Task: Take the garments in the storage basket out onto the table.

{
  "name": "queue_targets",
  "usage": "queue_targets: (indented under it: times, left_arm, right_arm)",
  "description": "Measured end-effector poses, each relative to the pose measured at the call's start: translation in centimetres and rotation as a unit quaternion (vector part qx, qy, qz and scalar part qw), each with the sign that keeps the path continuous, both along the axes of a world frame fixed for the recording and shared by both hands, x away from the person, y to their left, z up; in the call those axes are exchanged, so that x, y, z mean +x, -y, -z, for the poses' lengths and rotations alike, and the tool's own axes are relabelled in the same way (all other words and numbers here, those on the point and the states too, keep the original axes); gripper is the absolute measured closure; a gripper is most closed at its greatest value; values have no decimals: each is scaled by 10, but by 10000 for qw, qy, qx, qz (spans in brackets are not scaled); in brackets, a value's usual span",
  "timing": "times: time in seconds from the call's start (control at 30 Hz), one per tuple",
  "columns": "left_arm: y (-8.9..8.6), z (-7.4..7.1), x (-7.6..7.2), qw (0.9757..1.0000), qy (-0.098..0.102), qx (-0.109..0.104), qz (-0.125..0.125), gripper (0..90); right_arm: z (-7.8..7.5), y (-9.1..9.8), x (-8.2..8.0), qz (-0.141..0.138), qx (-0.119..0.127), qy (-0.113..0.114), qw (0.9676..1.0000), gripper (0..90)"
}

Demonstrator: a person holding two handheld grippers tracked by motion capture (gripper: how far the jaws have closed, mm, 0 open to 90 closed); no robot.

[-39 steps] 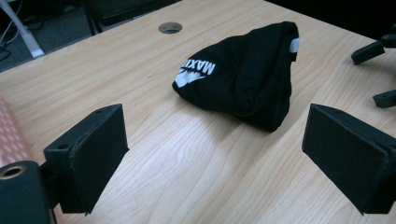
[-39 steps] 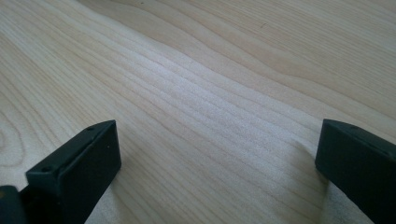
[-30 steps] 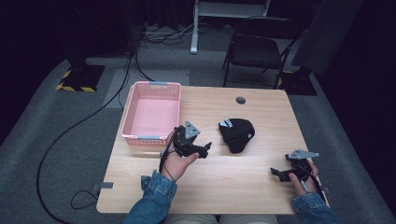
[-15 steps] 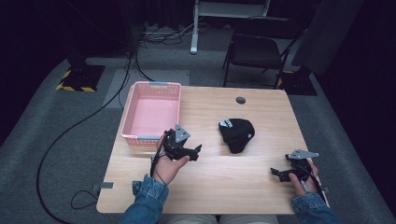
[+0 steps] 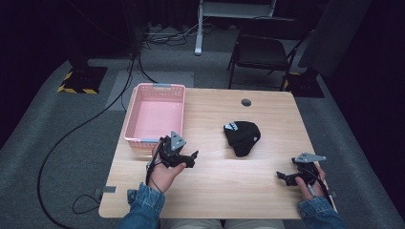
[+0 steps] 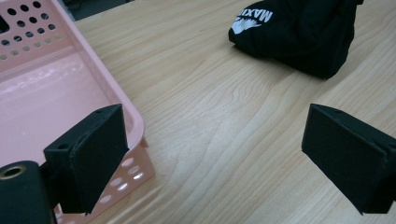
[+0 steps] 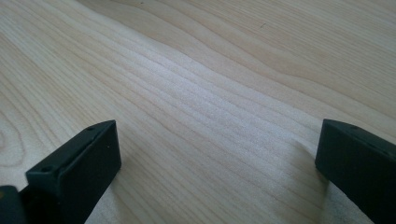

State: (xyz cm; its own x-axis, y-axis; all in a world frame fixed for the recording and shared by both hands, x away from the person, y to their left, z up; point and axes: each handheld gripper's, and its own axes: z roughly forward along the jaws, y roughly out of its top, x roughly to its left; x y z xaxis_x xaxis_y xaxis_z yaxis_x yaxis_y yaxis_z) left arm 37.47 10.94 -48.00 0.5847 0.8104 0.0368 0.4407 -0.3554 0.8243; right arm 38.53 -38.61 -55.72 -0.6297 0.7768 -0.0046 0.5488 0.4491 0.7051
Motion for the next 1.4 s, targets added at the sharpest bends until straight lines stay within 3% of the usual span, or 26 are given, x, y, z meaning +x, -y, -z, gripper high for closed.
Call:
queue_targets:
  times: [1.4]
  left_arm:
    - [-63,40,-22,9982,-299,40,-518,70]
  right_arm:
    - [0,0,0,12,0,-3,10000,1]
